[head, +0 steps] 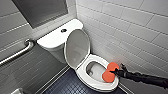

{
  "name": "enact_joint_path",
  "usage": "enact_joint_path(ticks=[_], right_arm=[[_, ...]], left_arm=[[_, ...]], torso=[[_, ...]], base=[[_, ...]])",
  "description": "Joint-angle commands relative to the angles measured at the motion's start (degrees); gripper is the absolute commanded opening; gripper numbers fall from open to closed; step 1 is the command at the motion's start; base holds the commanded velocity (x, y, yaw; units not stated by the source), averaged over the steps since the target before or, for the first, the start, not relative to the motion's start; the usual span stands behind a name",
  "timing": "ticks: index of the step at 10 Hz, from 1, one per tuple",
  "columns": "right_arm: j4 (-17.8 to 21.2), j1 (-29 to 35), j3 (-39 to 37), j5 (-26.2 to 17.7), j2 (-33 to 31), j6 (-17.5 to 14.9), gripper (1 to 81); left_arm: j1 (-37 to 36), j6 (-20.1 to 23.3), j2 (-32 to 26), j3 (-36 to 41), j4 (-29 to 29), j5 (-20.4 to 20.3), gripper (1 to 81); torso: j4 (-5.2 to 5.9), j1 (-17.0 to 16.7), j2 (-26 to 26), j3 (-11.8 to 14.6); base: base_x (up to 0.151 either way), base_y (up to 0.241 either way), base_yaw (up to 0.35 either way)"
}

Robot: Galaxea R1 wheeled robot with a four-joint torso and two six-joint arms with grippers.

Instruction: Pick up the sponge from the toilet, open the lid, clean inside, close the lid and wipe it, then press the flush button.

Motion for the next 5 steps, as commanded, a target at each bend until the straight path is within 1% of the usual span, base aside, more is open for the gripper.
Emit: enact_joint_path(ticks=[1,3,4,5], right_arm=[[0.46,4.14,5.37,-3.23,-3.53,0.70,1.0],[0.55,4.15,10.03,-3.50,-5.72,0.79,1.0],[0.55,4.06,12.14,-3.58,-6.78,2.01,1.0],[0.64,3.80,14.17,-3.32,-7.93,2.46,1.0]], left_arm=[[3.06,0.45,0.02,1.04,0.25,2.27,81.1],[3.06,0.63,0.38,1.04,0.25,2.27,81.1],[3.06,0.80,0.46,1.04,0.25,2.27,81.1],[3.06,0.80,0.46,1.04,0.25,2.18,81.1]], torso=[[0.00,0.00,0.00,0.00],[0.00,0.00,0.00,0.00],[0.00,0.00,-0.02,0.00],[0.00,0.00,-0.02,0.00]], base=[[0.000,0.000,0.000],[0.000,0.000,0.000],[0.000,0.000,0.000],[0.000,0.000,0.000]])
